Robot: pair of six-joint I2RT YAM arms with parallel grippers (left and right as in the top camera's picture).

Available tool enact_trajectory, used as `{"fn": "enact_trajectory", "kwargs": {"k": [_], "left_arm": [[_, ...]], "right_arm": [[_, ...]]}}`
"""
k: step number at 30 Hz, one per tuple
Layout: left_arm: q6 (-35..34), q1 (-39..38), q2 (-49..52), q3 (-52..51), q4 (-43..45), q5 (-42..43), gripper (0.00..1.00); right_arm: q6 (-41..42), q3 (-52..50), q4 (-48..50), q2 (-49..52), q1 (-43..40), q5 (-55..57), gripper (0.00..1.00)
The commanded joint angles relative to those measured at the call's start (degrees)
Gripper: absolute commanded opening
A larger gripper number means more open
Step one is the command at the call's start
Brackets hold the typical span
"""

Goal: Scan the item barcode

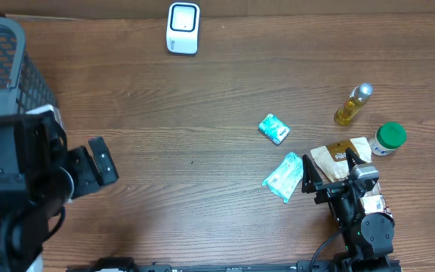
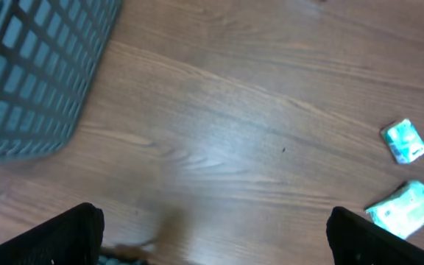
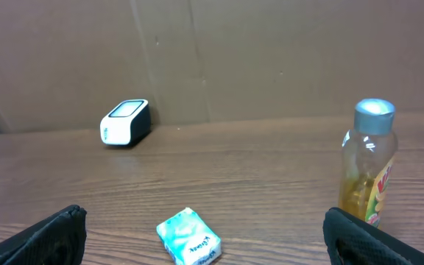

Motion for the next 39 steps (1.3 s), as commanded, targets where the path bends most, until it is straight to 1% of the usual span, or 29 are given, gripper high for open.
{"fn": "enact_trajectory", "kwargs": {"k": [1,8,10,17,20,26,29,31,34,39], "left_arm": [[0.0,0.4,-4.3,-7.1,5.2,0.2,0.99],[-1.1,0.4,-14.9,-26.9,26.4,2.4,1.0],[-1.1,0.4,-18.3,-32.9,33.7,3.6,0.99],[-1.1,0.4,-31.1,-53.5,63.5,8.1,1.0],[-1.1,0.4,-36.7,-60.7,75.6,9.1,1.0],[-0.7,1.1,-47.2,-71.9,95.1,7.8,1.0],[-0.6,1.9,-51.6,-76.9,102.4,7.3,1.0],[-0.6,2.5,-54.3,-80.0,105.5,7.3,1.0],[-0.6,3.1,-57.4,-83.9,107.7,7.3,1.0],[-0.6,3.4,-60.5,-89.1,108.1,7.3,1.0]], "right_arm": [[0.2,-0.6,0.1,-0.6,-0.2,-0.1,1.0],[0.2,-0.6,0.1,-0.6,-0.2,-0.1,1.0],[0.2,-0.6,0.1,-0.6,-0.2,-0.1,1.0],[0.2,-0.6,0.1,-0.6,-0.2,-0.1,1.0],[0.2,-0.6,0.1,-0.6,-0.2,-0.1,1.0],[0.2,-0.6,0.1,-0.6,-0.2,-0.1,1.0],[0.2,-0.6,0.1,-0.6,-0.2,-0.1,1.0],[0.2,-0.6,0.1,-0.6,-0.2,-0.1,1.0],[0.2,-0.6,0.1,-0.6,-0.2,-0.1,1.0],[0.2,-0.6,0.1,-0.6,-0.2,-0.1,1.0]]}}
